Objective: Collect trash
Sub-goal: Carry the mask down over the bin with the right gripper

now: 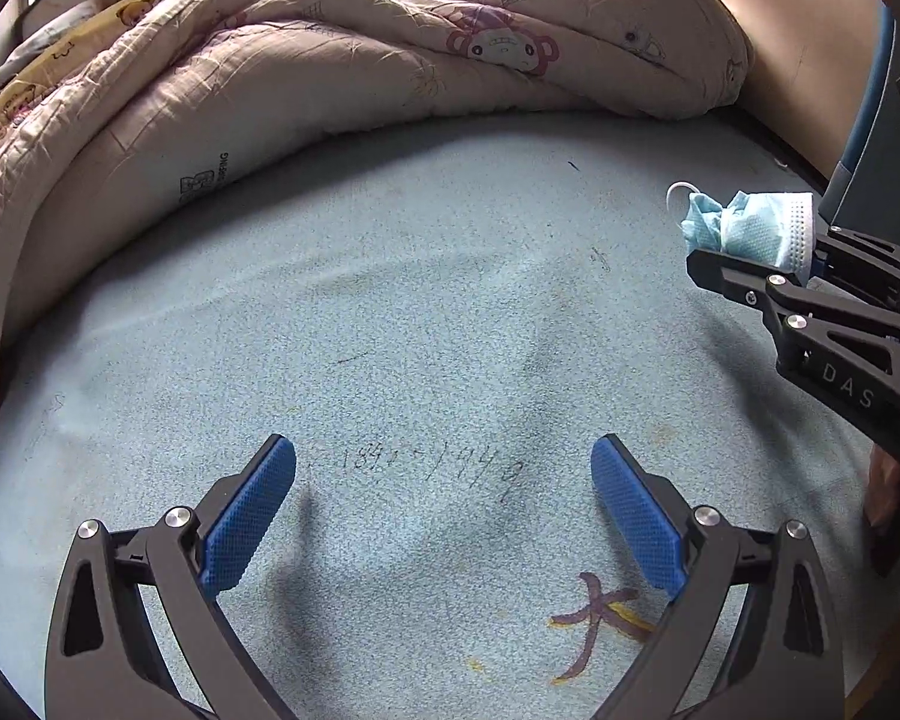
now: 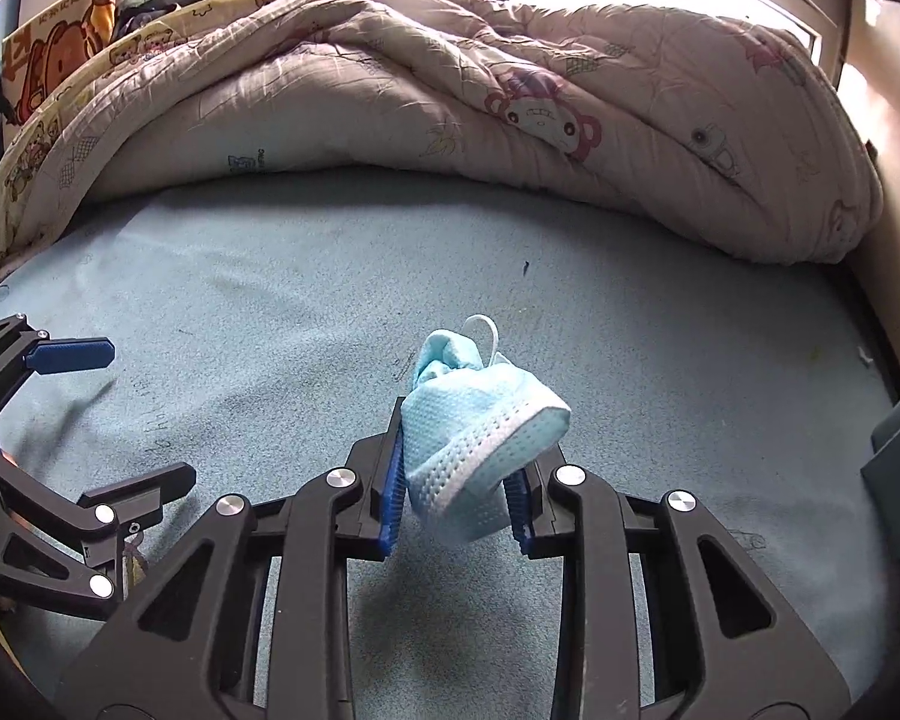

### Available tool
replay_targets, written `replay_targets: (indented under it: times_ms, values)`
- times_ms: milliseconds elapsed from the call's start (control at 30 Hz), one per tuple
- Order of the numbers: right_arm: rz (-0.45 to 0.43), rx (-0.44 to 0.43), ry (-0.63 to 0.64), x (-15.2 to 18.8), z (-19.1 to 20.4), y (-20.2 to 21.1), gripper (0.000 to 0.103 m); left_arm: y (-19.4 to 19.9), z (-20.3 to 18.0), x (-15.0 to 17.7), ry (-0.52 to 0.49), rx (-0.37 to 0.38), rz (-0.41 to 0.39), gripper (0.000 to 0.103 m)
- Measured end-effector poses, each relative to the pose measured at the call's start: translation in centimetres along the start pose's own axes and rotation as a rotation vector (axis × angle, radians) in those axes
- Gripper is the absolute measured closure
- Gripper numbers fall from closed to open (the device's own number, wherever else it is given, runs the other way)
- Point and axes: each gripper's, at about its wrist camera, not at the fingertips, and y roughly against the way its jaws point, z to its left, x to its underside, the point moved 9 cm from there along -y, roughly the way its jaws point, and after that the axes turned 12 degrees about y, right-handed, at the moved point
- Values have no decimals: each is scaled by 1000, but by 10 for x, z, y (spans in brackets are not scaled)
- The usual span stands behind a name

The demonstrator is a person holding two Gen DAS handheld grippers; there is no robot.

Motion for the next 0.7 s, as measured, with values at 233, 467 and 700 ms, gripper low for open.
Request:
replay_targets:
  times_ms: [233, 467, 700]
  values:
    - [1, -18, 45, 21, 36, 36, 77, 35, -15, 34, 24, 104, -10, 6]
    - [-42, -68, 67, 49, 84, 92, 77, 102, -34, 79, -18, 137, -94, 6]
    - [-122, -128, 88, 88, 122, 169, 77, 159, -22, 144, 6, 154, -149, 6]
